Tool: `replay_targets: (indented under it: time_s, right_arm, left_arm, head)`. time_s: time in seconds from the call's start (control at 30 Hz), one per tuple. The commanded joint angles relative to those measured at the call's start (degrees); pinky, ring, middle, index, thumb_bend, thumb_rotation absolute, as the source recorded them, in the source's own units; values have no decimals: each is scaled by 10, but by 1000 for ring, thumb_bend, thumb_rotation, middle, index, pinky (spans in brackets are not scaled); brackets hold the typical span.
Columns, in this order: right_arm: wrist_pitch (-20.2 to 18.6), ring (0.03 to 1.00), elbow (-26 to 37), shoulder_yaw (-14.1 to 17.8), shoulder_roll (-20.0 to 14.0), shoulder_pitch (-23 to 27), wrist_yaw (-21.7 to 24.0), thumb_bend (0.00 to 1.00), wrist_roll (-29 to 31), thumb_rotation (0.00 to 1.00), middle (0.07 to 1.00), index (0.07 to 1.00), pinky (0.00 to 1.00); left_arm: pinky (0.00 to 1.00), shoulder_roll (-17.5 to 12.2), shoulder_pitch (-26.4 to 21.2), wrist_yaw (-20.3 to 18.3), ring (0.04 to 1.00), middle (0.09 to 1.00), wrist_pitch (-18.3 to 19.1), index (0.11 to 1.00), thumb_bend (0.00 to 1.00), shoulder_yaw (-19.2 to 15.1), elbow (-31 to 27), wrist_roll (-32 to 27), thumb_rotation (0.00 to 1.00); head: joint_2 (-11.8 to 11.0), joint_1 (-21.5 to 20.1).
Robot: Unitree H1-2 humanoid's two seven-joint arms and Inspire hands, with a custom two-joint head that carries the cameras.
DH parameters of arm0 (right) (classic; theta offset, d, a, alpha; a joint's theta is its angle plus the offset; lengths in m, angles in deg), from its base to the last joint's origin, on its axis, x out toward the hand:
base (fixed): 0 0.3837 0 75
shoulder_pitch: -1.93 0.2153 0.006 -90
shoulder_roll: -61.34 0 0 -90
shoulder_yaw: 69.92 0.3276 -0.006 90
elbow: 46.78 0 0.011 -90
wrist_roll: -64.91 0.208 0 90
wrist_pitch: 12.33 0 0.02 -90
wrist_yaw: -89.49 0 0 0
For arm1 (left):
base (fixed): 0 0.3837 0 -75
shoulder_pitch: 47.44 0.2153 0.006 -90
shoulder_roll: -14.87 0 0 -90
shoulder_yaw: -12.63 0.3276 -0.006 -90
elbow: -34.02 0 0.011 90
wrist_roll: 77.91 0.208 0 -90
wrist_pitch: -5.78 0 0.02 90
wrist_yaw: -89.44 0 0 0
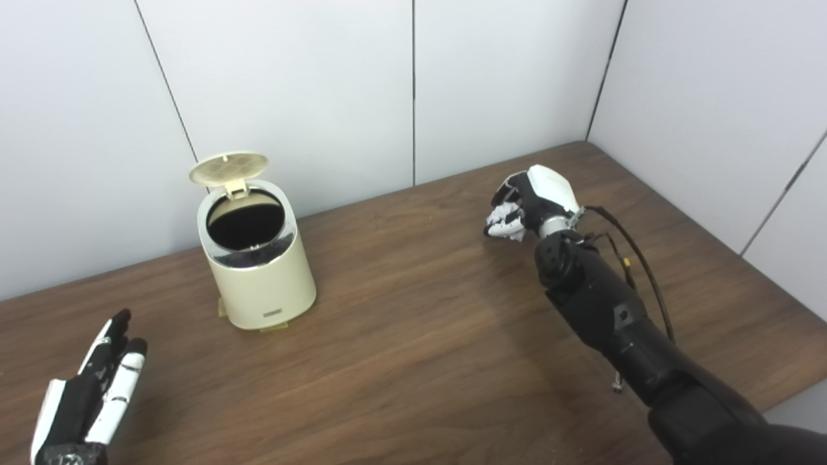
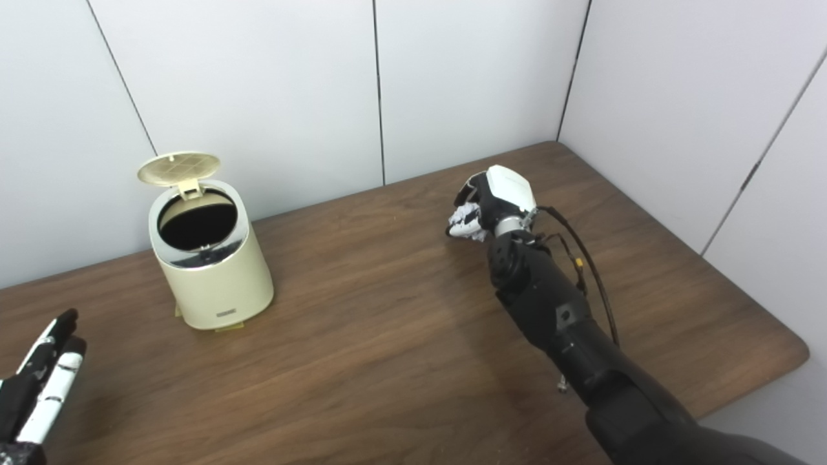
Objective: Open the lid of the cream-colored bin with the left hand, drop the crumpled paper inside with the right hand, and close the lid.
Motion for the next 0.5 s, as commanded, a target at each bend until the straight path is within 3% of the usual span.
replay_targets:
  time_s: [0.0,0.27,0.47]
  right_arm:
    - [-1,412,19,8,-16,23,-6,489,-10,0,527,539,264]
    - [13,413,20,12,-17,25,-8,489,4,0,526,540,266]
    - [32,392,82,9,-23,17,0,495,2,0,494,522,300]
  left_arm:
    - [1000,-2,-19,9,1000,1000,-29,1000,466,-4,-19,0,780]
    - [1000,2,-21,16,1000,1000,-33,1000,484,-4,-9,1,780]
    - [1000,9,-21,20,1000,1000,-41,1000,485,1,0,5,784]
  head:
    - [0,1]
    - [-8,8]
    - [-9,22]
